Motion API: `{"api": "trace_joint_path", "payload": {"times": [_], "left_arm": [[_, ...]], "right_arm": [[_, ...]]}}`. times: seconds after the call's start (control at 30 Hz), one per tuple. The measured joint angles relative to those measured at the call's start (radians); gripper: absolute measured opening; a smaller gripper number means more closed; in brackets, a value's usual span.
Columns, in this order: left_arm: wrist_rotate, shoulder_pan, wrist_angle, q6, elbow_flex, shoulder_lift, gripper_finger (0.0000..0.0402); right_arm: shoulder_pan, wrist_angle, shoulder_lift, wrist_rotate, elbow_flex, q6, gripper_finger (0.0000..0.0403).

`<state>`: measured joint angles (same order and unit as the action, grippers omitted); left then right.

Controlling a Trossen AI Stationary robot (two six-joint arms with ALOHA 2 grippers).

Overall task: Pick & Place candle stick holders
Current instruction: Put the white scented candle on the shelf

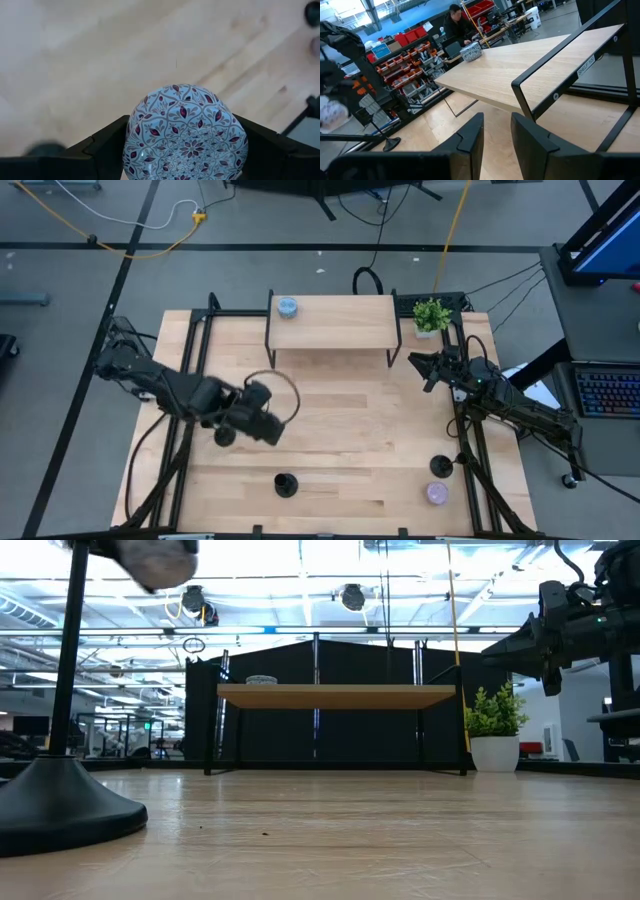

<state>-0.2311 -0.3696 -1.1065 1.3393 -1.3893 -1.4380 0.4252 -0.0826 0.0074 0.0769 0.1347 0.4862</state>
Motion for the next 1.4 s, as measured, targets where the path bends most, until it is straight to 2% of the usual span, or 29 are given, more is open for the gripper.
{"api": "trace_joint_path", "payload": {"times": [0.27, 0.5, 0.7, 0.97, 1.4], "left_arm": [[-0.069, 0.174, 0.002, -0.234, -0.111, 0.0, 0.0299], [-0.137, 0.307, 0.011, -0.362, -0.165, 0.0, 0.0299], [-0.138, 0.419, 0.033, -0.427, -0.175, 0.0, 0.0299], [-0.136, 0.536, 0.163, -0.536, -0.175, -0.047, 0.0299], [-0.041, 0.753, 0.175, -0.685, -0.176, -0.148, 0.0299]], "right_arm": [[0.0, 0.0, 0.0, 0.0, 0.0, 0.0, 0.0089], [0.0, 0.0, 0.0, 0.0, 0.0, 0.0, 0.0089], [0.0, 0.0, 0.0, 0.0, 0.0, 0.0, 0.0089], [0.0, 0.0, 0.0, 0.0, 0.0, 0.0, 0.0089], [0.0, 0.002, 0.001, 0.0, 0.0, 0.0, 0.0089]]}}
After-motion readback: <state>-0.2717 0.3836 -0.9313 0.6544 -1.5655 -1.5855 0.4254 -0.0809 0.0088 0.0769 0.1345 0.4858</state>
